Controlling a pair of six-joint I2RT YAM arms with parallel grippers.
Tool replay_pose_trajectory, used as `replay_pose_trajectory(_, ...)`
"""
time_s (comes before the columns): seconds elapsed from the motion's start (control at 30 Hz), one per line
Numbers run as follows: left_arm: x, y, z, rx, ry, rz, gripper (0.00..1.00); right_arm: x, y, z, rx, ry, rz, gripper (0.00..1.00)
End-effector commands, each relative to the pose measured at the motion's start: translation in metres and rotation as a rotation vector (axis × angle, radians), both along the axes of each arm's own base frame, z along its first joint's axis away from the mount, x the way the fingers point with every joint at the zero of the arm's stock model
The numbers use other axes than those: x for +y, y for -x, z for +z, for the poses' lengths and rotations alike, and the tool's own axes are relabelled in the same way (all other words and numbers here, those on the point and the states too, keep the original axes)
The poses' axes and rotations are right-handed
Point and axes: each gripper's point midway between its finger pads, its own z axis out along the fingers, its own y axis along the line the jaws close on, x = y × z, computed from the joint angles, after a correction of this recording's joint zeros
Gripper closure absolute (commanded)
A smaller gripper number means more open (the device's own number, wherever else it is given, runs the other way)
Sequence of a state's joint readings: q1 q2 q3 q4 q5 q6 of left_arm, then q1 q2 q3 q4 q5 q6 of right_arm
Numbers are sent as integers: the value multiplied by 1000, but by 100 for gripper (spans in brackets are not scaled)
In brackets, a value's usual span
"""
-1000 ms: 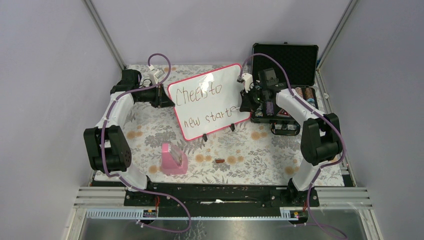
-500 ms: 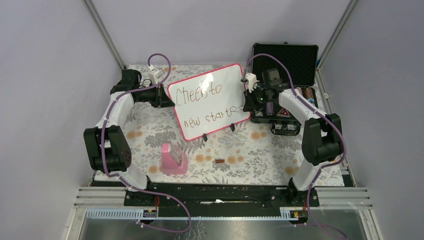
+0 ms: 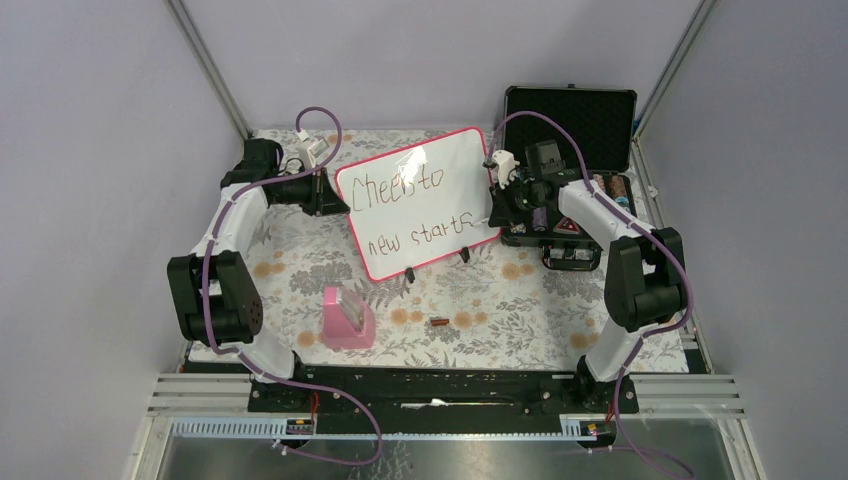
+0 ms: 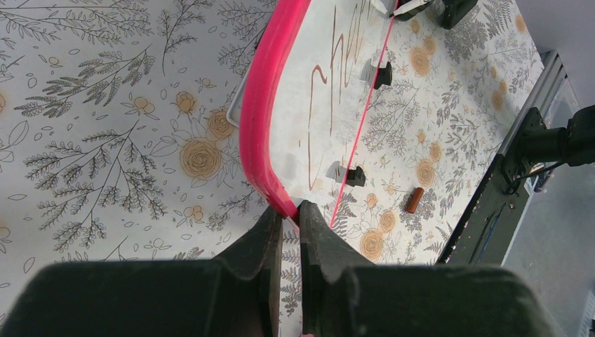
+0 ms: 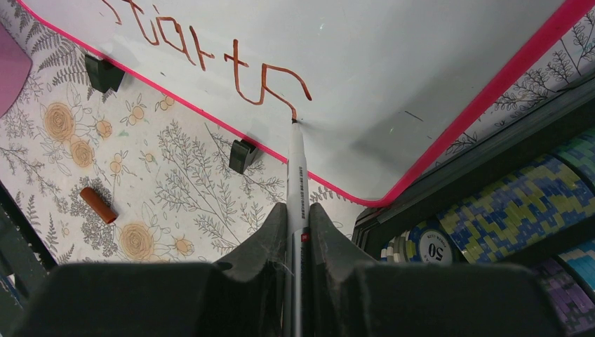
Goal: Write a sentence on the whiteboard
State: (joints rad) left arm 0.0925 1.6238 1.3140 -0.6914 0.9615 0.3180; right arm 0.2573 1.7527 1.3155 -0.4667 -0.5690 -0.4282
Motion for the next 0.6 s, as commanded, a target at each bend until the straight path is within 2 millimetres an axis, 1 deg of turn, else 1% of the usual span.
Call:
replay_pose_trajectory(0.0, -6, -8, 14, -117, -29, -51, 100, -5, -8, 5, -63, 14, 1, 100)
replay_pose_trajectory(0.4, -7, -7, 14, -119, -31, -52, 100, 18, -3, 9, -55, -10, 47, 100)
replay_pose_trajectory(0.57, -6, -7, 14, -119, -32, -52, 100, 24, -1, 11, -60, -12, 59, 100)
